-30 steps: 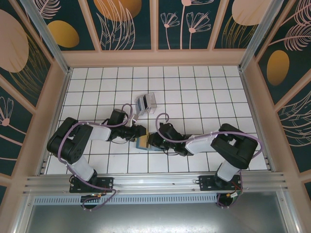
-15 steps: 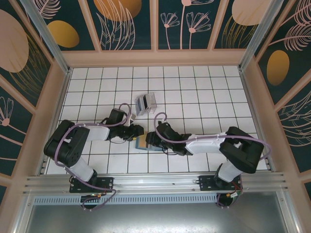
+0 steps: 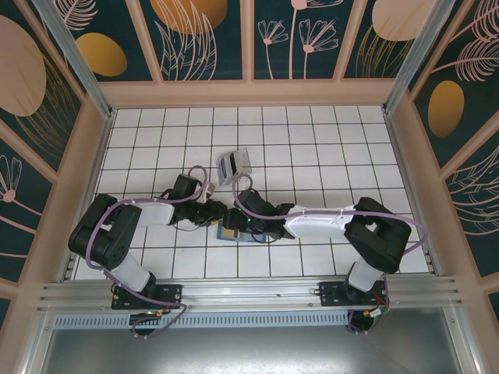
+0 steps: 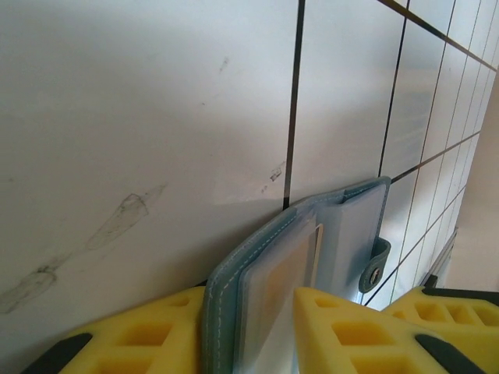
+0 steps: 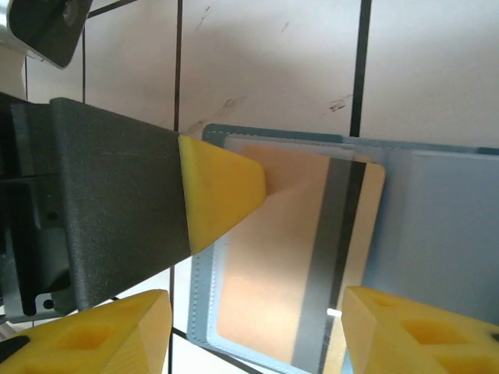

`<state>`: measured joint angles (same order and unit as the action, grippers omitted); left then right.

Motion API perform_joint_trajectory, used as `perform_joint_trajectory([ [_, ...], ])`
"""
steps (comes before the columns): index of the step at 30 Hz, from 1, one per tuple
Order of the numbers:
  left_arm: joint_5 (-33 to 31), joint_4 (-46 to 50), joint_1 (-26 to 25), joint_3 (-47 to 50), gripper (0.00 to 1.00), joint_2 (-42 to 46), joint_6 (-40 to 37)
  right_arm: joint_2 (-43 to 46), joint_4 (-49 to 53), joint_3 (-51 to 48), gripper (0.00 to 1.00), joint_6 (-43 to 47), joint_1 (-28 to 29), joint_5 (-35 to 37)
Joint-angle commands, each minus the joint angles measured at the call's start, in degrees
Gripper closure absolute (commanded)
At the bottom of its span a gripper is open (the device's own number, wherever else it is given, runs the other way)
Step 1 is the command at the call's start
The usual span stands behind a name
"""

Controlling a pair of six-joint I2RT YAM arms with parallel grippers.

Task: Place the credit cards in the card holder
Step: Insert the credit card into the card slot.

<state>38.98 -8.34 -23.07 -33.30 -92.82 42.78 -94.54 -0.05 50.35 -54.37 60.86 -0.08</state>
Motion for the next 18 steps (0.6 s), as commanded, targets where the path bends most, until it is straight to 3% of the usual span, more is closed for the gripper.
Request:
perform_joint_trajectory([
  [1,1.78,0.46,1.51,1.03,0.66,1.48,1.29,-2.53,4.65,1.80,0.38,-0.30,0.38,-0.60],
  [9,4.02,-2.64,2.39,2.09,0.66,1.15,3.09,-6.62,7.70,5.34,0.34,-1.24,0.93,0.02],
  [14,4.92,-3.79,2.38,2.13,0.79,0.62,3.41,-8.37,6.15,6.26,0.34,-0.90,1.26,-0.63],
  [18,5.36,-3.78,2.39,2.19,0.79,0.44,3.18,-9.67,6.38,8.26,0.34,1.42,2.03,-0.43],
])
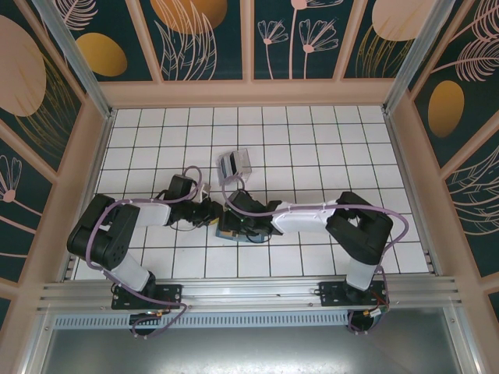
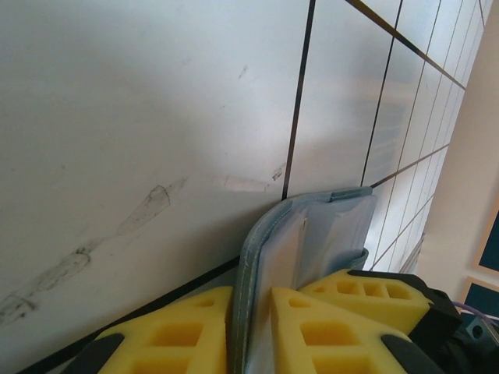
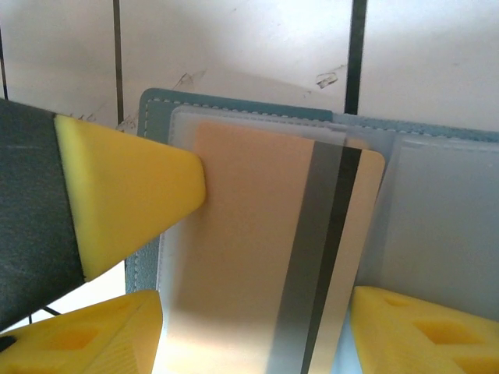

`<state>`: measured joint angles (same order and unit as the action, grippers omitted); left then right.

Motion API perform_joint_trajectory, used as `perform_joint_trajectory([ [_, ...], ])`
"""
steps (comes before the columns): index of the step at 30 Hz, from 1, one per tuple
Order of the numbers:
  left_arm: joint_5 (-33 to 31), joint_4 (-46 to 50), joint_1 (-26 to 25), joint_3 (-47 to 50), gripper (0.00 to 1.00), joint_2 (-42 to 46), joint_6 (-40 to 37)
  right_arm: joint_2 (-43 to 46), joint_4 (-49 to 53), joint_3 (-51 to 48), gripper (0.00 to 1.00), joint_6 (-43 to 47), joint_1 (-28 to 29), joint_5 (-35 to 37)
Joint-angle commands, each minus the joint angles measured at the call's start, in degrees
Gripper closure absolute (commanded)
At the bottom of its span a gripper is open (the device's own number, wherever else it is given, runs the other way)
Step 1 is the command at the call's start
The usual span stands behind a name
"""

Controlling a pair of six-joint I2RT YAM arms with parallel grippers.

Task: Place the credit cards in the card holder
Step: Insert the credit card into the card slot.

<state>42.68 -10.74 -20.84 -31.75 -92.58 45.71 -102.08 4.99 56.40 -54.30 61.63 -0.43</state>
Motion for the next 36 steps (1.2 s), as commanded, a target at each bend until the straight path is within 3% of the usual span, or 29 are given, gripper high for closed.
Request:
perform_joint_trajectory([
  [1,1.78,-1.37,0.15,0.58,0.79,0.20,0.26,-2.33,1.66,2.90,0.34,2.16,1.54,0.40],
  [15,2.42,-1.16,0.18,0.36,0.73,-0.90,-0.17,-1.69,-0.39,4.42,0.35,9.69,3.22,4.38],
  [21,2.22,-0.71,0.14,0.46,0.78,-1.36,-0.87,4.22,0.45,-0.46,0.35,7.47,3.68,8.01],
  [25,2.02,-1.11,0.11,0.65,0.90,-1.91,-0.82,8.89,2.09,-4.47,0.34,4.57,3.86,10.75],
  [31,1.71,-0.80,0.14,0.73,0.90,-1.21,-0.88,14.72,4.97,-10.35,0.34,-4.87,4.21,13.22],
  [36,1.78,-1.07,0.10,0.65,0.87,-1.86,-0.80,15.40,3.36,-12.45,0.33,-5.56,4.23,12.09],
])
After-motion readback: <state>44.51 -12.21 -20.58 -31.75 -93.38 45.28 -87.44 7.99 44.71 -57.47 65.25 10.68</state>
